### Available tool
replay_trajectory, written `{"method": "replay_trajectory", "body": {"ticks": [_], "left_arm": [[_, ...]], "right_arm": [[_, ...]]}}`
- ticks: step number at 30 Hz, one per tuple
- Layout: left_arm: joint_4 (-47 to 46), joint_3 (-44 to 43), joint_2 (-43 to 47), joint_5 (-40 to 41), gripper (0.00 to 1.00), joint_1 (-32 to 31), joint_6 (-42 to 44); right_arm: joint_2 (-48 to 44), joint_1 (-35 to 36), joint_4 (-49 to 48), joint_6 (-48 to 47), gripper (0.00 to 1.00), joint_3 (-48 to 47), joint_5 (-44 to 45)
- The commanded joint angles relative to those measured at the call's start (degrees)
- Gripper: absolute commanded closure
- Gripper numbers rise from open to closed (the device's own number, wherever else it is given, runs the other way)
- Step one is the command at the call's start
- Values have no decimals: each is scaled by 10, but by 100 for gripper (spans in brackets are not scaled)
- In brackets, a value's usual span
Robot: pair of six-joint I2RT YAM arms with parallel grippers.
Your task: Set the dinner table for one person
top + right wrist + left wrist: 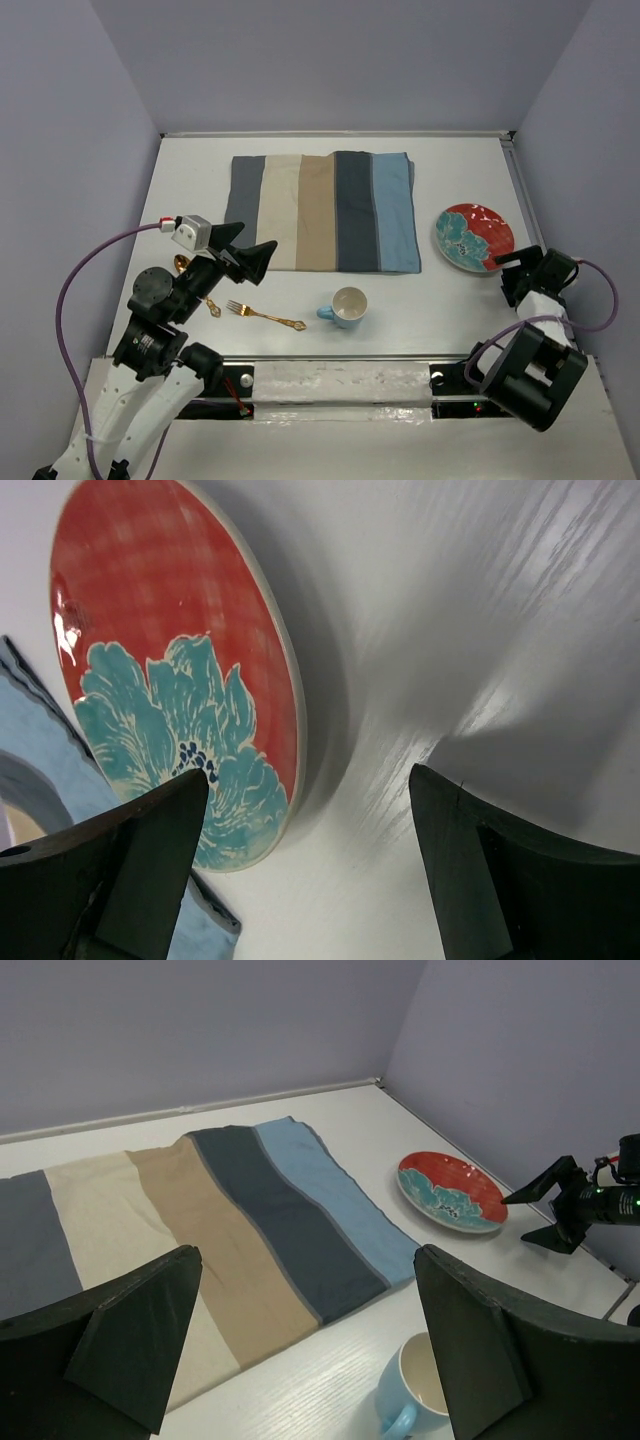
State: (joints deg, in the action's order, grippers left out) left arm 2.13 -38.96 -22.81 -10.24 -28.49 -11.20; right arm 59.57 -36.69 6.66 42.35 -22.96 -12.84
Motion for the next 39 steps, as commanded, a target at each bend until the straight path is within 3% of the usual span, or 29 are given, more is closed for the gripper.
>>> {"method": "replay_trajectory", "body": {"ticks": [1,11,16,19,20,24,27,32,35,38,39], "left_arm": [[-9,3,1,8,1,-3,14],[-12,5,-14,22,1,-2,14],[-13,5,-24,33,1,4,13],[-14,5,-32,28,1,13,13],[-15,5,-34,22,1,15,13],[-17,6,-35,16,1,25,12],[-17,6,-36,15,1,27,12],[-17,5,-35,19,1,33,10],[-17,6,-32,29,1,37,9],[-17,6,-29,31,1,41,8],[-17,6,-28,31,1,43,7]], "right_arm": [[44,-6,-116,27,13,13,-64],[178,-6,-310,92,25,54,-148],[233,-6,-405,116,38,77,-164],[276,-6,-466,134,55,86,-177],[286,-6,-480,137,69,93,-179],[294,-6,-543,158,100,115,-189],[239,-6,-537,165,100,120,-190],[33,1,-427,171,100,82,-202],[-59,67,-325,140,100,9,-182],[-55,136,-309,137,100,-62,-190],[-31,192,-312,144,100,-78,-190]]}}
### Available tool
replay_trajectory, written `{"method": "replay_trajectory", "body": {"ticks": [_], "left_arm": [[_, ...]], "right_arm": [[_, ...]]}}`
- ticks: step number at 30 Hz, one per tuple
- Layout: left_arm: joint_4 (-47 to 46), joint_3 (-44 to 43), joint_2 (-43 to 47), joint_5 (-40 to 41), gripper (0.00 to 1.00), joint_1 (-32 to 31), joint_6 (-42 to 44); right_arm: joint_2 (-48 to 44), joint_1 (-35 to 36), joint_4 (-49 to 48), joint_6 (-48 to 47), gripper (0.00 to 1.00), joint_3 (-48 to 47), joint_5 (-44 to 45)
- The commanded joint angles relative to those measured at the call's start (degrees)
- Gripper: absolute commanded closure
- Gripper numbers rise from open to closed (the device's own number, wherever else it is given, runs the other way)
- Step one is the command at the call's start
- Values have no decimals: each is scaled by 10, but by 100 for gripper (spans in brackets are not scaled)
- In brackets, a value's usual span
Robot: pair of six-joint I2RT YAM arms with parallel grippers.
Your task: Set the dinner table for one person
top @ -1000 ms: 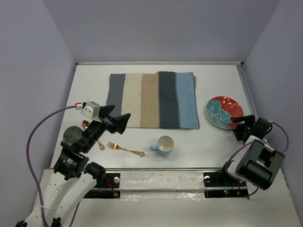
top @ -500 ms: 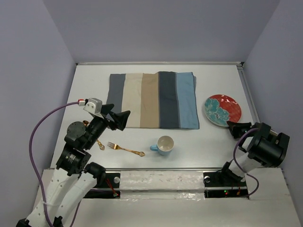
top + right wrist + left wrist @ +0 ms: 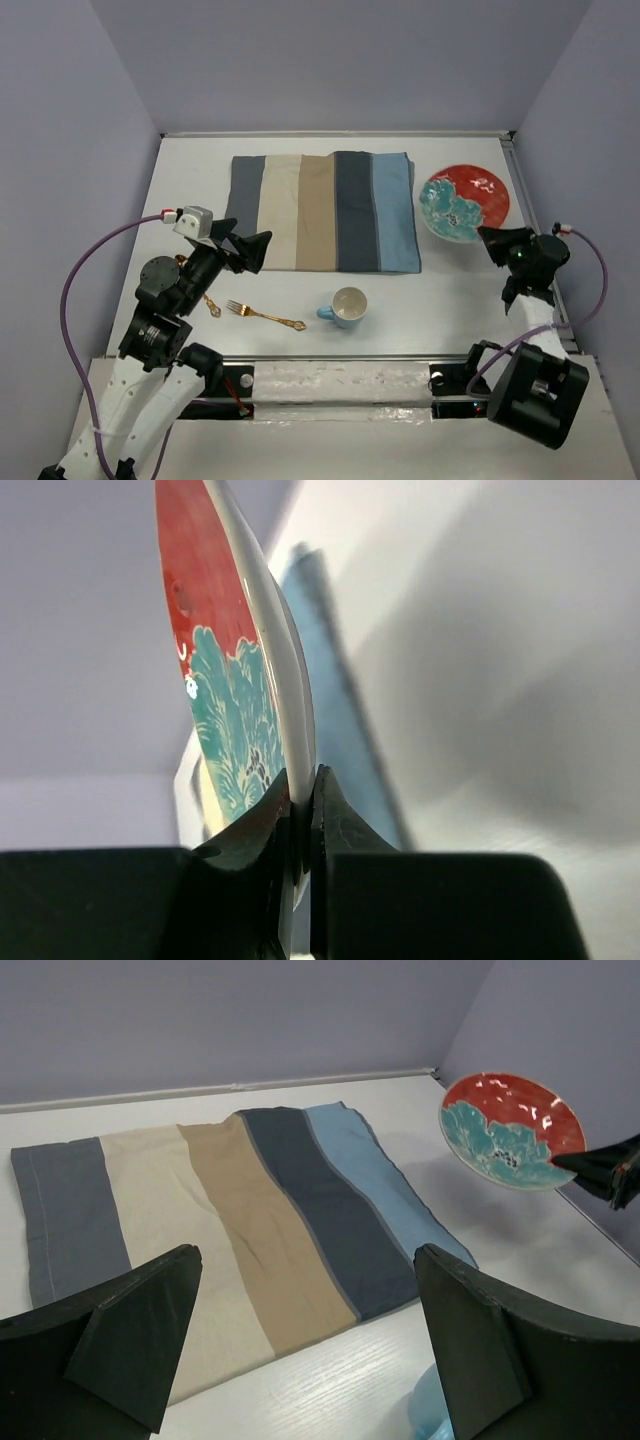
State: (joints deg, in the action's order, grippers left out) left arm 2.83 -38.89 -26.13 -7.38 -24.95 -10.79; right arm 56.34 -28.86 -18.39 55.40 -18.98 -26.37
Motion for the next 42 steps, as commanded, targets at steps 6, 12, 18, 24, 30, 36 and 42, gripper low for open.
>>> {"method": "replay_trajectory", "body": {"ticks": [6,12,18,24,30,36,42], "left_arm": [[-24,6,9,7,1,12,3],[-22,6,12,12,1,17,6],[-22,6,9,14,1,17,8],[-22,6,4,10,1,18,8],[-22,6,0,10,1,21,8],[-22,6,-1,10,1,23,7],[-22,6,-1,10,1,24,7]], "right_arm": [[148,338,-95,1,100,-261,6],[352,470,-104,1,100,-417,5],[467,505,-108,19,100,-521,-7],[543,517,-109,32,100,-555,-25],[579,533,-118,41,100,-559,-42],[604,533,-115,52,96,-548,-40],[615,533,-56,26,41,-539,-44]]}}
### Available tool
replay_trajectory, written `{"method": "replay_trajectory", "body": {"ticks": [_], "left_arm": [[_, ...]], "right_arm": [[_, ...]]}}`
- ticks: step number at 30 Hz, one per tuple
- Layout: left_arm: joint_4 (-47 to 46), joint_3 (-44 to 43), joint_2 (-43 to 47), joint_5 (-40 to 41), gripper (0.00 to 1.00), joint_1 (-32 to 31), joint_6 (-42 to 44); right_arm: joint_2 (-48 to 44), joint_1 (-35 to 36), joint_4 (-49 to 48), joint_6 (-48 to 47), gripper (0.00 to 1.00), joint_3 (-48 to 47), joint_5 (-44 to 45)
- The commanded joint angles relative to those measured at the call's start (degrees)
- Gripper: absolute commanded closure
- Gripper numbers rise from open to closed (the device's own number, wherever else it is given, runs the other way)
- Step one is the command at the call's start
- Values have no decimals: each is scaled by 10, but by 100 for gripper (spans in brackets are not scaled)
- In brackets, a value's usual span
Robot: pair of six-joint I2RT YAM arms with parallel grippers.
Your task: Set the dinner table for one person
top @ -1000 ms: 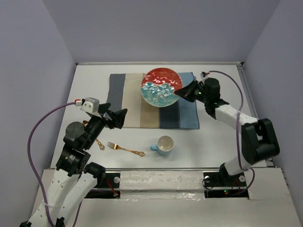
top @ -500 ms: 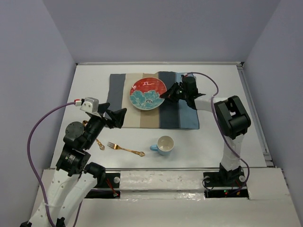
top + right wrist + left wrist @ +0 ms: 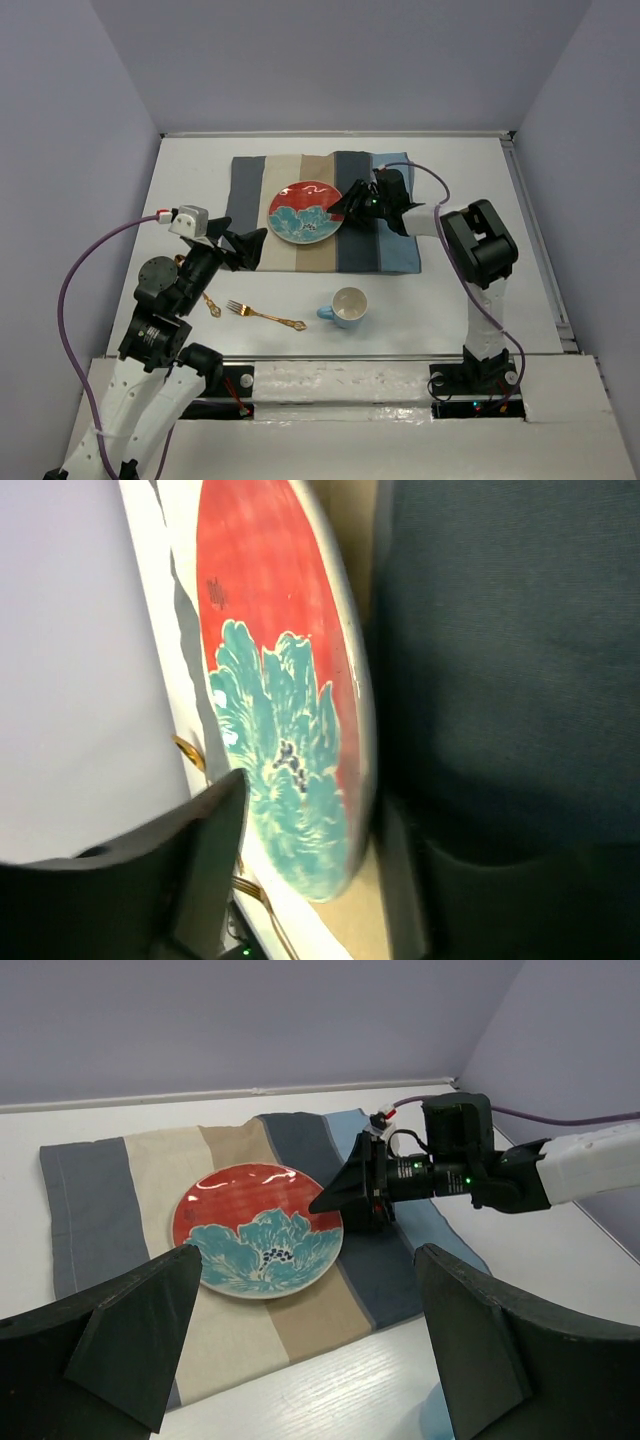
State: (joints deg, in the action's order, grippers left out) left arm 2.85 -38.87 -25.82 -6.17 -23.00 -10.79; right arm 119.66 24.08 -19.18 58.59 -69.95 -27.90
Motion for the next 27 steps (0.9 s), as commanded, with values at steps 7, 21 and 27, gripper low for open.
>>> {"method": "replay_trajectory", "body": {"ticks": [7,21,27], "left_arm": [[-22,6,-3,-2,1,5,7],[-20,4,-6,-1,1,5,6],[-21,4,-5,-1,1,7,5]], "right_arm": [[-106,4,107,-132,9,-13,57],[-471,159,344,-356,43,139,271],[-541,191,479,-379,32,165,254]]}}
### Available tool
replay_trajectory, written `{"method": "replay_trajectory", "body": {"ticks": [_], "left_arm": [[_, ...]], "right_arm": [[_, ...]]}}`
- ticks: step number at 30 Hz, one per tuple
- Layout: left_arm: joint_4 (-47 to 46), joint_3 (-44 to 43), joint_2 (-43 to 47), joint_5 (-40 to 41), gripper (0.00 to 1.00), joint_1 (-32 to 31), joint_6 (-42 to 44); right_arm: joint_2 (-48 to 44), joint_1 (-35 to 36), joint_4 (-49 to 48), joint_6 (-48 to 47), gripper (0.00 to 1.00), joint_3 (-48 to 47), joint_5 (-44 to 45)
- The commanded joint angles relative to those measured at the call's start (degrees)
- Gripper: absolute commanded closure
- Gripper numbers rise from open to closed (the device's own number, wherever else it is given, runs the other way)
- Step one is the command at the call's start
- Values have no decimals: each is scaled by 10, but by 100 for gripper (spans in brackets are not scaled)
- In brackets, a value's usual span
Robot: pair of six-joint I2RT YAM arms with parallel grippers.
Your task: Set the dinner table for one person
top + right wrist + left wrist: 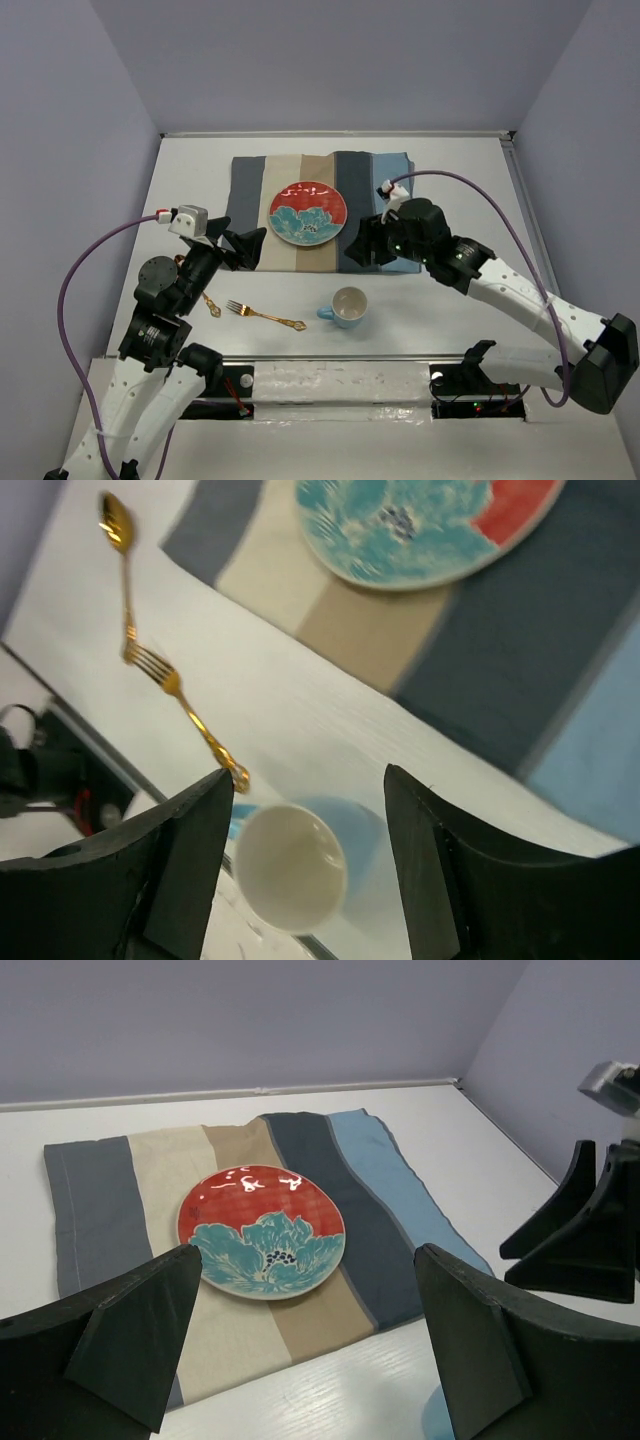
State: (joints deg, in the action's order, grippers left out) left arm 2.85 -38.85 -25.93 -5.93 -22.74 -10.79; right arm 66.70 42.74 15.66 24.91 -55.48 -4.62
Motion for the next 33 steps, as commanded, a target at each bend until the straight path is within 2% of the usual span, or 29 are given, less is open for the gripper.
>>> {"method": "replay_trajectory", "body": {"ticks": [1,2,5,11,13,15,16,17,18,23,26,29,33], "left_arm": [[-21,4,-4,-3,1,5,5],[-21,4,-4,-3,1,5,5],[-21,4,-4,-5,1,6,4],[-21,4,-4,-7,1,9,4],[-21,4,-3,-7,1,9,3],[-21,4,-2,-8,1,9,3],[-21,4,-1,-8,1,9,4],[-21,5,0,-8,1,9,3],[-21,5,0,-8,1,9,3],[-22,4,2,-14,1,9,2],[-22,4,4,-18,1,9,2],[-22,5,9,-19,1,9,2],[-22,6,15,-16,1,9,2]], "right_arm": [[-14,9,143,-42,29,23,18],[-14,22,167,-43,25,24,15],[-2,35,194,-35,21,30,29],[48,74,170,-27,26,31,24],[74,80,159,-20,34,26,29],[90,80,154,-16,49,19,36],[100,85,151,-12,60,16,41],[102,85,148,-9,87,12,54],[102,85,148,-5,100,9,67],[62,85,151,4,100,-30,131],[68,41,156,-19,100,-95,161],[106,-47,131,-52,100,-159,168],[219,-183,97,-72,100,-239,143]]}}
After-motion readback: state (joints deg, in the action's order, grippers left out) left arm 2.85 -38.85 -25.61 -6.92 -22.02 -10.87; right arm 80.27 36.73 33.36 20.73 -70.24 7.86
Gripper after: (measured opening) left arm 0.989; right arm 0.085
